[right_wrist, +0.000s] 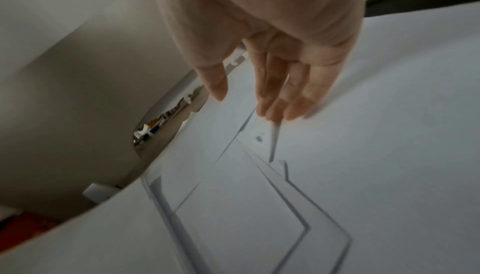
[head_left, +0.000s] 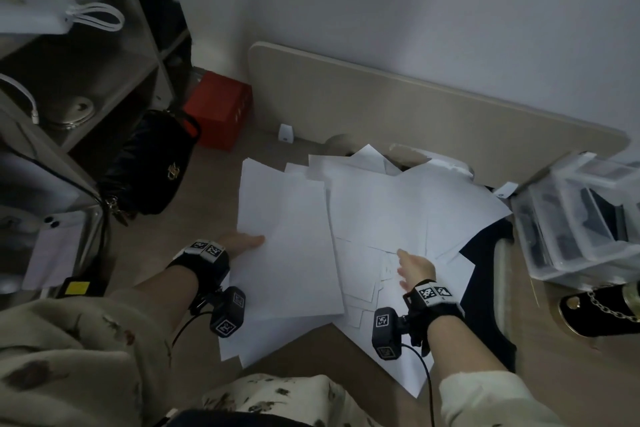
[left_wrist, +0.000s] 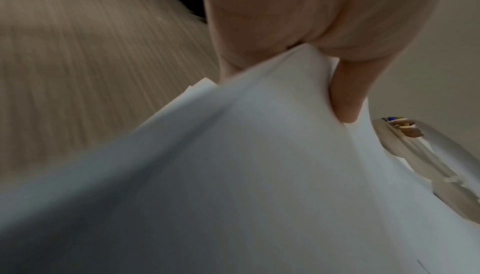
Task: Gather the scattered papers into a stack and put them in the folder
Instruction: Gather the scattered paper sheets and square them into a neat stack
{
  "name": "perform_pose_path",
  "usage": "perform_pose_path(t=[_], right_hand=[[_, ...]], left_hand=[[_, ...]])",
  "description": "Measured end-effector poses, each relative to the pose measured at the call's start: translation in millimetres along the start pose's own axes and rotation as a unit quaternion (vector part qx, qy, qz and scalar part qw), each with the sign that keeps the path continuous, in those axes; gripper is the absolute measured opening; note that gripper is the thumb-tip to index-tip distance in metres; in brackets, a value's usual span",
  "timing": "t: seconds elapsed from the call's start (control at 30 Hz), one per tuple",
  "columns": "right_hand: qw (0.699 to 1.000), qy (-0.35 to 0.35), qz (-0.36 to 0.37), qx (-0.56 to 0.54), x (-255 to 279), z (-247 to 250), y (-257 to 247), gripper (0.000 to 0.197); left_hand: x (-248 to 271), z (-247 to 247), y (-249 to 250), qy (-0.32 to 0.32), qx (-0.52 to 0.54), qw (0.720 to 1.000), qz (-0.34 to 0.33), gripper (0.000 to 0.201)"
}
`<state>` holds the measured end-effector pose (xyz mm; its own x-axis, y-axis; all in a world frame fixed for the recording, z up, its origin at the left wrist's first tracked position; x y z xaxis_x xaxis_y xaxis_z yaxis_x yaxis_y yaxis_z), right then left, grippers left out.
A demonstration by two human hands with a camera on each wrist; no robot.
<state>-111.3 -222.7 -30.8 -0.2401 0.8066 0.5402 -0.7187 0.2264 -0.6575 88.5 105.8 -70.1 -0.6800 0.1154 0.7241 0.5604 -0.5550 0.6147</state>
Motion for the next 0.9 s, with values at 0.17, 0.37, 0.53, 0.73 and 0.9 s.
perform_pose_path(t=[0.17, 0.37, 0.53, 0.73, 0.9], right_hand=[[0.989, -0.026, -0.035, -0.145, 2, -16, -16, 0.068], [0.994, -0.053, 0.051, -0.079, 1, -40, -36, 0.059], [0.909, -0.025, 0.242, 0.338, -9, -39, -34, 0.061], [0.833, -0.090, 0.257, 0.482, -9, -36, -18, 0.064], [0.808, -0.113, 0.270, 0.512, 17, -39, -12, 0.063]], left_hand=[[26, -5, 24, 0.038, -0.044, 0.998, -0.002, 0.054], [33, -10, 38, 0.101, -0.122, 0.987, 0.001, 0.058], [7, -7, 20, 0.027, -0.021, 0.999, 0.019, 0.065], [29, -22, 39, -0.003, 0.126, 0.992, 0.009, 0.039], [35, -22, 49, 0.025, 0.179, 0.983, -0.006, 0.039]])
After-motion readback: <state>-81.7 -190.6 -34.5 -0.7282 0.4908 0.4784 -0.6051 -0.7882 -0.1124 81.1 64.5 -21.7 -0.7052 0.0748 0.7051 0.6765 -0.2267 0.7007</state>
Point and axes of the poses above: each hand's wrist, its own x-axis away from the middle knuckle, its own z-axis out of the back of the hand, y = z × x, the point moved 2 cm from there along -x, towards the middle knuckle, and after that the axes turned 8 degrees about y, right-handed, at the moved point
